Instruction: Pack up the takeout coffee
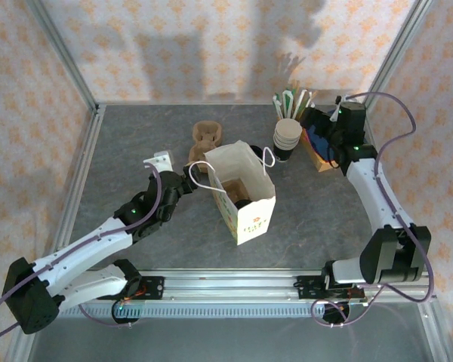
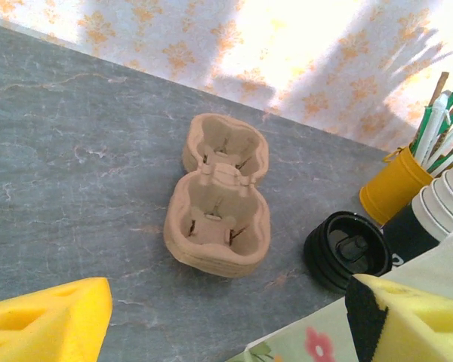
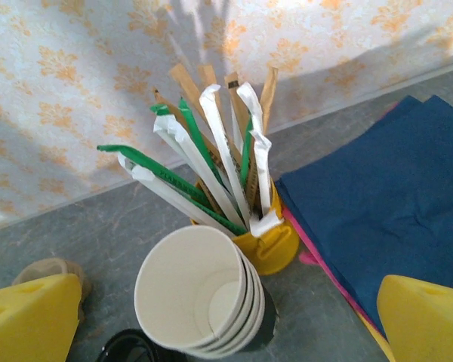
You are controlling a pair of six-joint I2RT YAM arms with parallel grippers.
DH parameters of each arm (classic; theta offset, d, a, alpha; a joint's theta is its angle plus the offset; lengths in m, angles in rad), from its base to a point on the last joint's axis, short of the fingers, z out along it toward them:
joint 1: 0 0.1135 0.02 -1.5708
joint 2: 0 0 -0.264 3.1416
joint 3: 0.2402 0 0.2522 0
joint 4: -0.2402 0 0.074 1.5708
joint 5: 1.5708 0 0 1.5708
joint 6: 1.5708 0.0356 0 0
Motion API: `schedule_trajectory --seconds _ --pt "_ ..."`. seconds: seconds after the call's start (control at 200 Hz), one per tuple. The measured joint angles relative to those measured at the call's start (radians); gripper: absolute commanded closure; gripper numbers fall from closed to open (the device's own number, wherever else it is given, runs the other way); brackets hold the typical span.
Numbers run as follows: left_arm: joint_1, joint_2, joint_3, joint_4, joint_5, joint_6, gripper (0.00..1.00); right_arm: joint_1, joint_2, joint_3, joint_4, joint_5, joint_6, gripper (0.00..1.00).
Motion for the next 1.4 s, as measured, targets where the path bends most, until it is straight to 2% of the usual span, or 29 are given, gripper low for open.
schedule_trajectory --seconds 0.305,0.516,0.666,1.246,1.401 --pt "0.000 0.000 0.002 0.017 -0.016 -0.026 0.17 -0.022 0.126 0.002 0.139 -0.049 0.014 0.00" --pt "0.000 -0.001 0.002 0.043 -0.032 -0.037 0.16 -0.061 0.249 0.083 0.158 -0.118 0.005 0.00" --pt "0.002 -0.001 0.002 0.069 -0.038 -0.041 0.17 -0.077 0.278 0.102 0.161 -0.144 -0.020 0.01" --pt "0.002 0.067 0.013 0.088 -0.037 -0.041 0.17 -0.076 0.294 0.102 0.174 -0.166 0.029 0.22" --pt "0.002 0.098 0.013 0.088 -0.036 -0.041 0.17 -0.076 0.325 0.102 0.172 -0.168 0.038 0.24"
